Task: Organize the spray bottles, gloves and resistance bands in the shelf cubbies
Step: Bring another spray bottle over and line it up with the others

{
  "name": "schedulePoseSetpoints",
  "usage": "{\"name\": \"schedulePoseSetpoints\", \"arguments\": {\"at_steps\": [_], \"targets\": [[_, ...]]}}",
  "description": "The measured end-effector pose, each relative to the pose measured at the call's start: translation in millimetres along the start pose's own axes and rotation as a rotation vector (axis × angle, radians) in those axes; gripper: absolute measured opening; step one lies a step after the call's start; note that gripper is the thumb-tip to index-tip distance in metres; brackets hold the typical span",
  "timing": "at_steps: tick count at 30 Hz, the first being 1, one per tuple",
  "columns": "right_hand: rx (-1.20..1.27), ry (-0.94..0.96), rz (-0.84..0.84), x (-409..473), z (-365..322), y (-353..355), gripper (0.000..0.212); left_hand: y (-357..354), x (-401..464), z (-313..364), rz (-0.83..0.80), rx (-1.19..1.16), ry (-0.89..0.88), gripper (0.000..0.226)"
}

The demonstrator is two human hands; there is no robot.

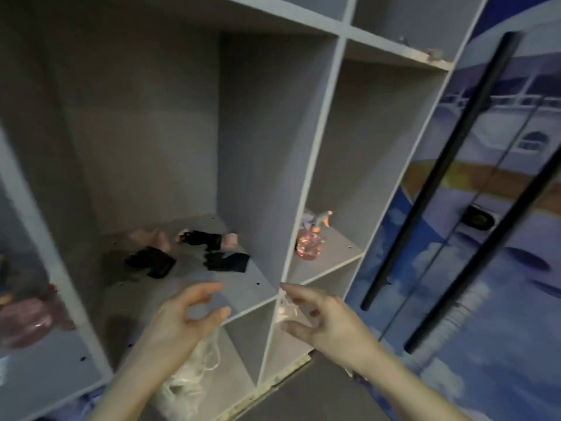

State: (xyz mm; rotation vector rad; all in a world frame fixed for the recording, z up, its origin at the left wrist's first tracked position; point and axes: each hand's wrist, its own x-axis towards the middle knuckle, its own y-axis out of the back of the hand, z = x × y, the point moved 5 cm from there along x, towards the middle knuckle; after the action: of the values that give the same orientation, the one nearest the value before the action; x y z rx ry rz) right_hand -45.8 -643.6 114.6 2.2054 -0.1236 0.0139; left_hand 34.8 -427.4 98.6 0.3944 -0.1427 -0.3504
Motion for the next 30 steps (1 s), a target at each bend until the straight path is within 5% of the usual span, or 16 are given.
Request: {"name": "schedulePoseSetpoints", "arguments": {"at_steps": [15, 30], "targets": [[0.108, -0.043, 0.092, 77.0, 142.3, 102.5, 0.059, -170.5, 129.9, 61.5, -0.064, 0.01, -0.043, 0.035], [-0.13, 0.0, -0.097, 280.6, 249.0, 133.1, 0.063, -250.7, 294.4, 61.6, -0.047, 0.212, 0.08, 0.055]]}}
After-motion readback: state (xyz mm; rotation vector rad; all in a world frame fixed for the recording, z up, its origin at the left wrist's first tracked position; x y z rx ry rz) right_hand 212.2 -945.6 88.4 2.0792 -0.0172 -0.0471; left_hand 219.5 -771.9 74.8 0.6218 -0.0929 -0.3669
